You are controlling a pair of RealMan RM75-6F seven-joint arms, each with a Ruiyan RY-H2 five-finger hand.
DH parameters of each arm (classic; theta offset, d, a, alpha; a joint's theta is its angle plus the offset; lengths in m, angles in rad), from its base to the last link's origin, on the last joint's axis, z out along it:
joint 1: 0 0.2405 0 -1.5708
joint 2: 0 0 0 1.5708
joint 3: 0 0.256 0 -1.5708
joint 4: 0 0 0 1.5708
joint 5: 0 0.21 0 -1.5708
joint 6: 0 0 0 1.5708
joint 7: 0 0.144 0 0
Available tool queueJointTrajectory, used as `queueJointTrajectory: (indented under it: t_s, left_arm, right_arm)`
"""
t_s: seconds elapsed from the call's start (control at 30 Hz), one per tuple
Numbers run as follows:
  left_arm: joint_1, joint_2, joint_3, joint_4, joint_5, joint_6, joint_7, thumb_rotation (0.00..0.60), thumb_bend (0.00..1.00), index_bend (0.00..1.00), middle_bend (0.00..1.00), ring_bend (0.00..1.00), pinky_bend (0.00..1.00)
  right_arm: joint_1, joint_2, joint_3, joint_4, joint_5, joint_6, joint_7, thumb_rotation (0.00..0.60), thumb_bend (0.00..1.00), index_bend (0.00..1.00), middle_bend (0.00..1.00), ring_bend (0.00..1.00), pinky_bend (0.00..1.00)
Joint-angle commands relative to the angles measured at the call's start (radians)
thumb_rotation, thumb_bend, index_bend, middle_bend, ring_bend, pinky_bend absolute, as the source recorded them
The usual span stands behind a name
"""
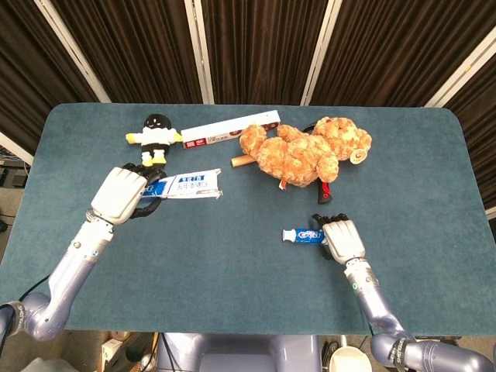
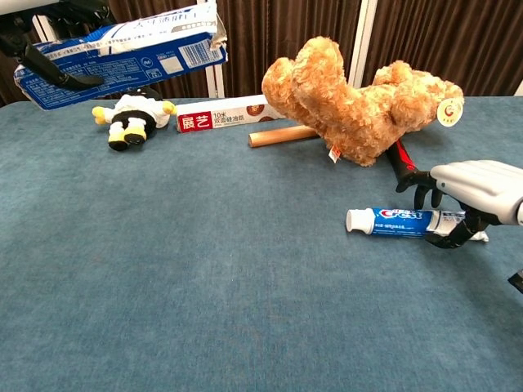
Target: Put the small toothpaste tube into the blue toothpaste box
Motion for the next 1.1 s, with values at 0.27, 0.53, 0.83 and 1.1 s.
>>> queueJointTrajectory:
  t_s: [0.27,0.53,0.83,1.1]
  left_arm:
    - [0.0,-0.002,0.009,0.003,0.003,0.001,-0.009,0.6,0.44,0.38,0.51,0.47,0.44]
    - [-0.003,-0.018,0.017,0.0,0.017,0.006,-0.017,0.6,0.44,0.38,0.51,0.47,0.44]
    - [-0.007,-0.154,0.04,0.113,0.122,0.066,-0.13,0.6,0.44,0.38,0.51,0.47,0.44]
    - [-0.061,-0.324,0.04,0.3,0.198,0.084,-0.195,0.6,0.44,0.38,0.51,0.47,0.44]
  right_arm:
    - [-0.006,-0.013,-0.017,0.05,-0.055,0.043,0.039,0.6,0.36,0.63,0.68,0.67,0.55]
    - [-0.026,0.041,-0.032,0.03,-0.118,0.086,0.079,0.6,0.36,0.71,0.74,0.73,0.59]
    - [-0.055,0.245,-0.022,-0.051,-0.211,0.164,0.128,0.6,0.36,0.71,0.74,0.73,0.59]
    - [-0.069,0.482,0.024,-0.129,-0.24,0.193,0.18,0.6,0.36,0.71,0.74,0.73,0.59]
